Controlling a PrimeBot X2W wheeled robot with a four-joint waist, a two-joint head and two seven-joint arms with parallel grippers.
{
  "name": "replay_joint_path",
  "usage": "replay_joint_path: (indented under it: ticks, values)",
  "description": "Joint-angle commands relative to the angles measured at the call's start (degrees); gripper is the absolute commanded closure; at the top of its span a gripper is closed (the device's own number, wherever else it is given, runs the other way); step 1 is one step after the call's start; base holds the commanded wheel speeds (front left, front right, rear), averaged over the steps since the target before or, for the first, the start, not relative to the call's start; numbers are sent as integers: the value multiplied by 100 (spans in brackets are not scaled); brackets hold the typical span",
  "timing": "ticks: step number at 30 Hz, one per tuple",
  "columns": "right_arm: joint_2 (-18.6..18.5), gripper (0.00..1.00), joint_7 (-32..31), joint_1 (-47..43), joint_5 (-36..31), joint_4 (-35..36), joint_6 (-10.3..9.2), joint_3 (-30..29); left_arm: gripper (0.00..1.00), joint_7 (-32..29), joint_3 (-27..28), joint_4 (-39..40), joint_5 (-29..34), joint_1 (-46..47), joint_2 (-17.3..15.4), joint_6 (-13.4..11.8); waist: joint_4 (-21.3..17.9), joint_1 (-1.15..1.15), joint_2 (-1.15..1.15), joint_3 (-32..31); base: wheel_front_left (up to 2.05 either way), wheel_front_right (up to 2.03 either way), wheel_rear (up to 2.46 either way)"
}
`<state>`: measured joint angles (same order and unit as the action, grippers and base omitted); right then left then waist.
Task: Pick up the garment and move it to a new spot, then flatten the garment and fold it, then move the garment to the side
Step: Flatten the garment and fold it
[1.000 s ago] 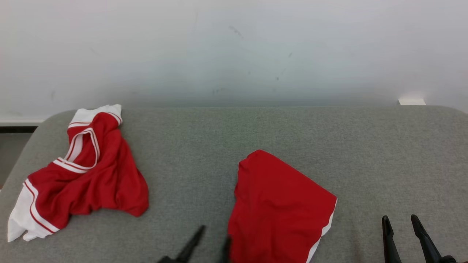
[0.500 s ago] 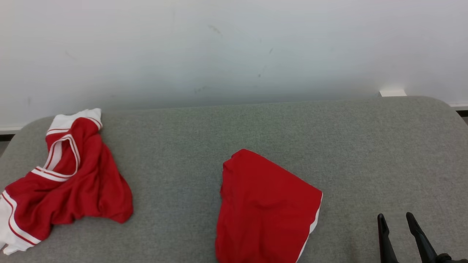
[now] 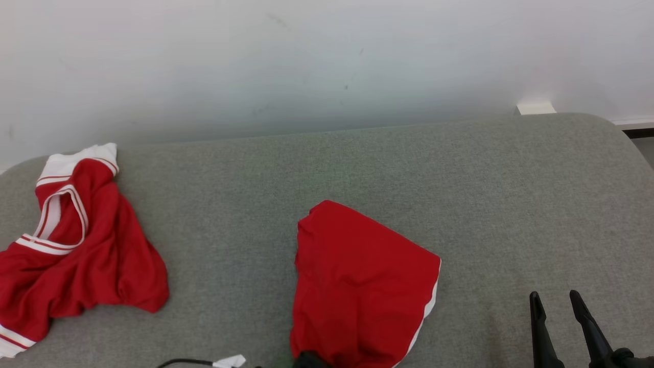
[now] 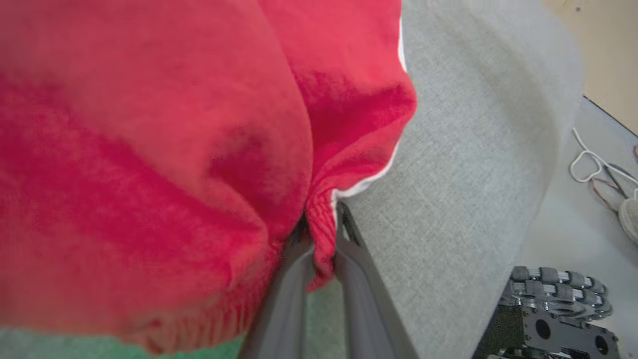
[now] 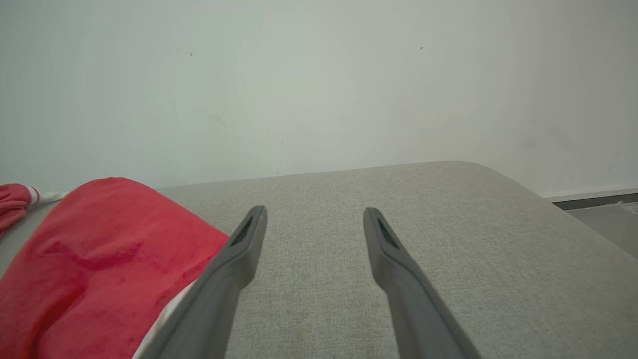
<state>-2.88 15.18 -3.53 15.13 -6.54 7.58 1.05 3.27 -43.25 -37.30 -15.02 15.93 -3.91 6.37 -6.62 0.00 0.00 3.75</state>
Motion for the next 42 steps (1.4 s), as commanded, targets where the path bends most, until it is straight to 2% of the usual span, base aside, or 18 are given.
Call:
replay_joint_path:
  ticks: [1, 11, 16, 18, 26, 28, 34, 38, 42]
  values:
    - [-3, 0, -5, 65, 28, -5, -16, -43, 100, -146, -12, 22, -223, 9, 67, 37, 13, 0, 0, 9, 0, 0, 0]
    - [-3, 0, -5, 127, 56, -81, -16, 92, 100, -768, 75, 2050, -2083, 1036, 91, 111, 129, 0, 0, -42, 0, 0, 0]
    - [-4, 0, -5, 186, 42, -128, -16, 163, 100, -1093, 156, 2601, -2888, 1756, 90, 90, 90, 0, 0, -87, 0, 0, 0]
    - [-4, 0, -5, 195, 40, -135, -16, 170, 100, -1108, 166, 2679, -3006, 1915, 93, 70, 78, 0, 0, -101, 0, 0, 0]
    - [-4, 0, -5, 103, 26, -193, -16, 198, 100, -700, 83, 3078, -4278, 3136, 95, -519, -17, 0, 0, -272, 0, 0, 0]
    - [-4, 0, -5, 75, 18, -203, -16, 195, 100, -465, 53, 3151, -4683, 3388, 93, -715, -27, 0, 0, -305, 0, 0, 0]
    - [-4, 0, -5, 29, 5, -191, -16, 154, 100, 312, -251, 3267, -5743, 4014, 94, -1084, -9, 0, 0, -363, 0, 0, 0]
    - [-4, 0, -5, 39, 82, -166, -16, 150, 100, 814, -402, 3083, -6126, 3968, 91, -1269, 20, 0, 0, -350, 0, 0, 0]
    - [-4, 0, -5, 17, 153, -156, -16, 123, 100, 1060, -437, 2693, -6433, 3347, 92, -1330, 82, 0, 0, -298, 0, 0, 0]
